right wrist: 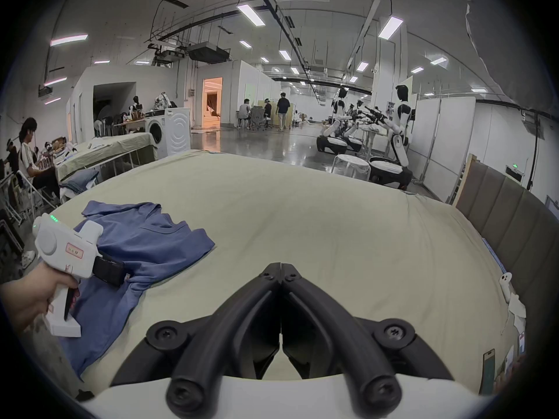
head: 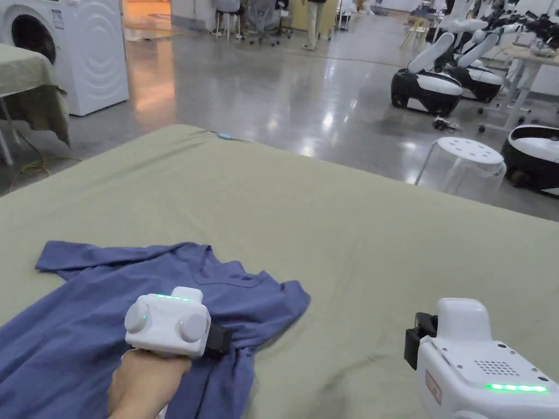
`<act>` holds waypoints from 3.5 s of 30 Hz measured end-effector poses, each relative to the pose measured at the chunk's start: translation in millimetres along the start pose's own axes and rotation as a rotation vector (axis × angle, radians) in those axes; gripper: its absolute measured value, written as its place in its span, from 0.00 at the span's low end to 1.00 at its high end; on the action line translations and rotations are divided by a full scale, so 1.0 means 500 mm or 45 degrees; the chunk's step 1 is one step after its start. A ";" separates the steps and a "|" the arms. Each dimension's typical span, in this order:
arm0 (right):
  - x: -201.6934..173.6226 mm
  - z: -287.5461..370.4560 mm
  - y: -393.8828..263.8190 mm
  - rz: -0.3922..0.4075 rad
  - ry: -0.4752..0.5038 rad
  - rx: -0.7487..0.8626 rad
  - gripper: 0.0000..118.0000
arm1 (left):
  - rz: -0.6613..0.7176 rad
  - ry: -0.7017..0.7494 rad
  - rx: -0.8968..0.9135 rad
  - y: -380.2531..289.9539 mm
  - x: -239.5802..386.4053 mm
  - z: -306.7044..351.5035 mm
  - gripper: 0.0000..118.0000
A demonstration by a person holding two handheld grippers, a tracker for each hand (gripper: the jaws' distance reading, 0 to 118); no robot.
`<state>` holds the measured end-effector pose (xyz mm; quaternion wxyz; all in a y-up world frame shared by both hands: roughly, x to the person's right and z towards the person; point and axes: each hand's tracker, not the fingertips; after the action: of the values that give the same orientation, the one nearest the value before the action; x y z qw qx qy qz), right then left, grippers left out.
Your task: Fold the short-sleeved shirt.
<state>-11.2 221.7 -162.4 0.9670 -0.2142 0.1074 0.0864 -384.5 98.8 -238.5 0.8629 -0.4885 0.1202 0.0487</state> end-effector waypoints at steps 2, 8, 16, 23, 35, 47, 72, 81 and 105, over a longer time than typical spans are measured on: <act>0.002 0.011 0.000 -0.007 0.000 0.008 0.00 | -0.007 -0.029 -0.027 -0.011 0.006 0.009 0.95; 0.010 0.032 0.006 -0.043 0.009 0.029 0.00 | -0.116 -0.001 0.150 -0.044 0.049 0.071 0.07; 0.075 0.103 -0.002 -0.069 -0.017 0.088 0.00 | 0.046 -0.237 0.253 -0.073 0.051 0.164 0.07; 0.214 0.151 -0.037 -0.161 -0.131 0.099 0.00 | -0.065 -0.435 0.354 -0.050 0.199 0.254 0.07; 0.468 0.273 -0.138 -0.304 -0.374 0.076 0.00 | -0.429 -0.824 0.553 -0.037 0.668 0.477 0.07; 0.598 0.320 -0.207 -0.376 -0.509 0.024 0.00 | -0.603 -0.805 0.191 -0.177 0.954 0.342 0.08; 0.273 0.262 -0.190 -0.244 -0.181 0.017 0.03 | -0.267 -0.312 0.465 -0.171 0.194 0.362 0.07; 0.292 0.220 -0.185 -0.230 -0.213 -0.060 0.04 | -0.240 -0.416 0.235 -0.124 0.155 0.231 0.89; 0.703 0.049 -0.338 -0.443 -0.337 -0.584 0.83 | -0.313 -0.310 0.401 -0.124 0.228 0.322 0.07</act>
<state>367.2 124.0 -159.7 0.8993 -0.4288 -0.0801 -0.0311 -236.1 200.4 -136.3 0.9360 -0.3494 -0.0389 -0.0175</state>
